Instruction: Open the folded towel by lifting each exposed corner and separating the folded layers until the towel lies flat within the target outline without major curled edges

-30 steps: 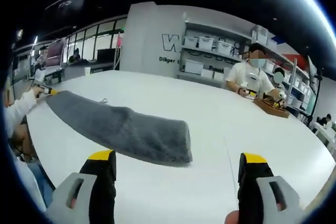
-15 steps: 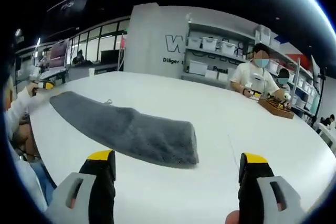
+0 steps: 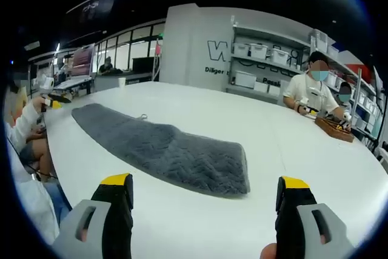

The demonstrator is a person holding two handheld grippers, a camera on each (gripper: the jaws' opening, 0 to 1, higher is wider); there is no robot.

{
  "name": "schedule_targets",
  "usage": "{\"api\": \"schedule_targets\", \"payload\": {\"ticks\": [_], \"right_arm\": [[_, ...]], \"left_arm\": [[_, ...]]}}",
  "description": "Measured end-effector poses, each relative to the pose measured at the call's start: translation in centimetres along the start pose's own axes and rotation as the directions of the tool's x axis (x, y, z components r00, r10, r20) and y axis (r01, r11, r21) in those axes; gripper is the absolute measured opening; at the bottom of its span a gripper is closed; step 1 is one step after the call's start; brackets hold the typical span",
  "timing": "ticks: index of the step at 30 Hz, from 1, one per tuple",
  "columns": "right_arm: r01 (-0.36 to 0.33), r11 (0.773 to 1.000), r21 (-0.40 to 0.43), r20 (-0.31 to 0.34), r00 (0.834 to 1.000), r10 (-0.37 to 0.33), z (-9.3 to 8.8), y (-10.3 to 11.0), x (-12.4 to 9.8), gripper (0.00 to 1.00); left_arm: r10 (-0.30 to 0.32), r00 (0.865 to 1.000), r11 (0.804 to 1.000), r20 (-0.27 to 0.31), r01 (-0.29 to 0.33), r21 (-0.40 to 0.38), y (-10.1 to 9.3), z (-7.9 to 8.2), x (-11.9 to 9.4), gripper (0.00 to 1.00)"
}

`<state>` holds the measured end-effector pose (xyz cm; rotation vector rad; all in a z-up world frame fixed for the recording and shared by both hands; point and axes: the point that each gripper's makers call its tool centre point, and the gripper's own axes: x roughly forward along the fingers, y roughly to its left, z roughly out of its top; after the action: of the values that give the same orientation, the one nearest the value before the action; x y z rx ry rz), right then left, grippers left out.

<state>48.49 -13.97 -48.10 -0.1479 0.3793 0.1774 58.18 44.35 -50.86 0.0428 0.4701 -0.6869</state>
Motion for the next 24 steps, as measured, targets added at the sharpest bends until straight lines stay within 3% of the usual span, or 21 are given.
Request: {"api": "schedule_targets", "payload": {"ticks": [6,11,15,24], "right_arm": [[-0.018,1.000,0.019,0.002,1.000,0.018,-0.1,0.2,0.1,0.99],[-0.022,1.000,0.016,-0.002,1.000,0.022,-0.2,0.3,0.1,0.99],[-0.023,1.000,0.015,-0.001,1.000,0.023,-0.2,0.2,0.1,0.99],[-0.028,1.000,0.015,-0.003,1.000,0.028,-0.3,0.5,0.0,0.99]], "left_arm": [[-0.050,0.998,0.999,-0.029,0.050,0.016,-1.9,-0.4,0.0,0.99],[-0.049,0.997,0.998,-0.056,0.051,0.028,-1.2,-0.2,0.7,0.99],[-0.056,0.998,0.998,0.010,0.055,0.038,1.4,1.6,2.7,0.97],[-0.023,0.999,0.995,-0.042,0.027,0.095,8.7,2.4,9.1,0.86]]}}
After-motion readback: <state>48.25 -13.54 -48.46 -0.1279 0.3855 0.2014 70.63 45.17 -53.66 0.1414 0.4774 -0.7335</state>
